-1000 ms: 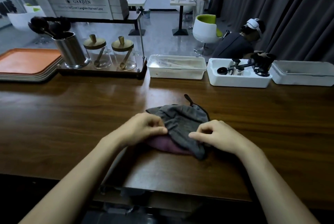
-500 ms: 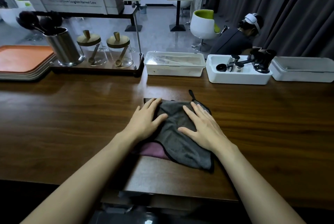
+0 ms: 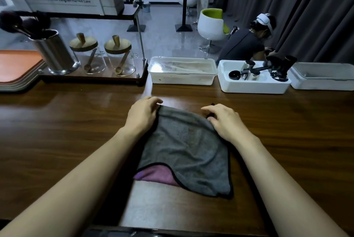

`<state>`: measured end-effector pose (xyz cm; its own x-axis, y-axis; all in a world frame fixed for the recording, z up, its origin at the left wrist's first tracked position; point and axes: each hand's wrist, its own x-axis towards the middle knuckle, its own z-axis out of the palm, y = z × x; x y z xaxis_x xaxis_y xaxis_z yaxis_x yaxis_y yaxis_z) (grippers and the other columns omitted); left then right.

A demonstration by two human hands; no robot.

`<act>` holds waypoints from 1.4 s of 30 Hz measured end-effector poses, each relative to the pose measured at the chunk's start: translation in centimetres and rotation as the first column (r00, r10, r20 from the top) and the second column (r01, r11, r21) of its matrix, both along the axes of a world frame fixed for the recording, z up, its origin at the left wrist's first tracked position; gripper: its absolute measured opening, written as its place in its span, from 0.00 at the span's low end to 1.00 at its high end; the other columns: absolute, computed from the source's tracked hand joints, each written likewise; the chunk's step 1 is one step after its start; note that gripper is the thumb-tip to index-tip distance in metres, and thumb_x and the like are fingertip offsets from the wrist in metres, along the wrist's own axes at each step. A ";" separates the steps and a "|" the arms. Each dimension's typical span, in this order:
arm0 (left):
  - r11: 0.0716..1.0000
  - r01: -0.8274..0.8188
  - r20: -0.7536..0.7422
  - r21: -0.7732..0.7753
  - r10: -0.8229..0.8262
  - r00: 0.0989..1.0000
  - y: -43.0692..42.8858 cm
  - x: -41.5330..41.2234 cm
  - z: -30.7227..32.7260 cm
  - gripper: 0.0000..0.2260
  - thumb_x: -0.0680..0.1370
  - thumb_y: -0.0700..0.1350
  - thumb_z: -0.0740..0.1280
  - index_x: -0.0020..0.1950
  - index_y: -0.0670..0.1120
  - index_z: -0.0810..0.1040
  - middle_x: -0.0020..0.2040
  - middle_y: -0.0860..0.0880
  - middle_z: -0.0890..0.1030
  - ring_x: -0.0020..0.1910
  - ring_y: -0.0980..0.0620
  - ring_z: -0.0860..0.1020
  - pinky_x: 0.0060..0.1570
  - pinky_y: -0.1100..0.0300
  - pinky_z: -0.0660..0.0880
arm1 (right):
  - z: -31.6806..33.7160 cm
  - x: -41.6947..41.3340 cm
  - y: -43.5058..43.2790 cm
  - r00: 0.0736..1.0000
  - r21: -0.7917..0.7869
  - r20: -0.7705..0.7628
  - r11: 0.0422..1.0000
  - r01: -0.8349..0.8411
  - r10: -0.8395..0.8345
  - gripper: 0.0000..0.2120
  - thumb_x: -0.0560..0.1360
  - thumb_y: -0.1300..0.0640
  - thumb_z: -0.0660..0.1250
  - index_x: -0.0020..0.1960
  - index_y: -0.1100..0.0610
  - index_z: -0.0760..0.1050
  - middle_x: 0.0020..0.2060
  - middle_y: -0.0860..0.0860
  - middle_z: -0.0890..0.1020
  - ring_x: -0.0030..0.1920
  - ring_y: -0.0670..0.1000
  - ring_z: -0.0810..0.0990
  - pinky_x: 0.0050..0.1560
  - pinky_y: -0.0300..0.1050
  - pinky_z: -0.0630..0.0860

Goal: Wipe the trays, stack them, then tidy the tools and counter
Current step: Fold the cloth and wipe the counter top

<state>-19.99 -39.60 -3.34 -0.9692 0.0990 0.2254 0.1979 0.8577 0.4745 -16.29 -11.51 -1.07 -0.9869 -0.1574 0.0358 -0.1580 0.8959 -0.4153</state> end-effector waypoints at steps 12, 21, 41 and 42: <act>0.977 0.121 0.379 -0.176 -0.046 0.924 -1.2 -2.4 3.5 0.04 0.76 0.47 0.74 0.48 0.53 0.80 0.46 0.52 0.80 0.48 0.48 0.78 0.43 0.59 0.66 | -0.9 -2.2 1.0 0.988 0.058 0.025 0.987 0.150 -0.152 0.04 0.82 0.51 0.61 0.48 0.46 0.71 0.47 0.46 0.74 0.49 0.58 0.77 0.47 0.50 0.72; 0.961 0.044 0.203 0.273 -0.103 0.974 -1.8 -2.7 4.0 0.11 0.76 0.39 0.72 0.48 0.55 0.75 0.45 0.55 0.79 0.46 0.50 0.77 0.46 0.55 0.71 | 2.4 -2.3 0.2 0.934 -0.285 -0.227 0.936 0.207 -0.275 0.02 0.81 0.56 0.63 0.50 0.50 0.71 0.45 0.48 0.80 0.44 0.53 0.79 0.44 0.48 0.71; 0.998 0.017 0.080 -0.061 -0.012 0.997 1.3 1.6 1.1 0.04 0.76 0.51 0.70 0.47 0.53 0.78 0.45 0.54 0.79 0.48 0.46 0.79 0.43 0.53 0.73 | -0.4 2.0 0.3 0.985 -0.164 -0.003 0.972 0.168 -0.171 0.05 0.81 0.49 0.66 0.55 0.44 0.79 0.47 0.43 0.77 0.49 0.47 0.74 0.47 0.44 0.65; 0.999 -0.007 0.060 -0.048 0.010 0.998 1.4 1.5 1.2 0.03 0.76 0.49 0.69 0.47 0.52 0.76 0.46 0.54 0.80 0.48 0.45 0.79 0.42 0.53 0.72 | -0.4 1.9 0.5 0.985 -0.161 -0.001 0.972 0.171 -0.174 0.05 0.81 0.49 0.66 0.55 0.45 0.79 0.47 0.43 0.78 0.50 0.48 0.74 0.47 0.44 0.66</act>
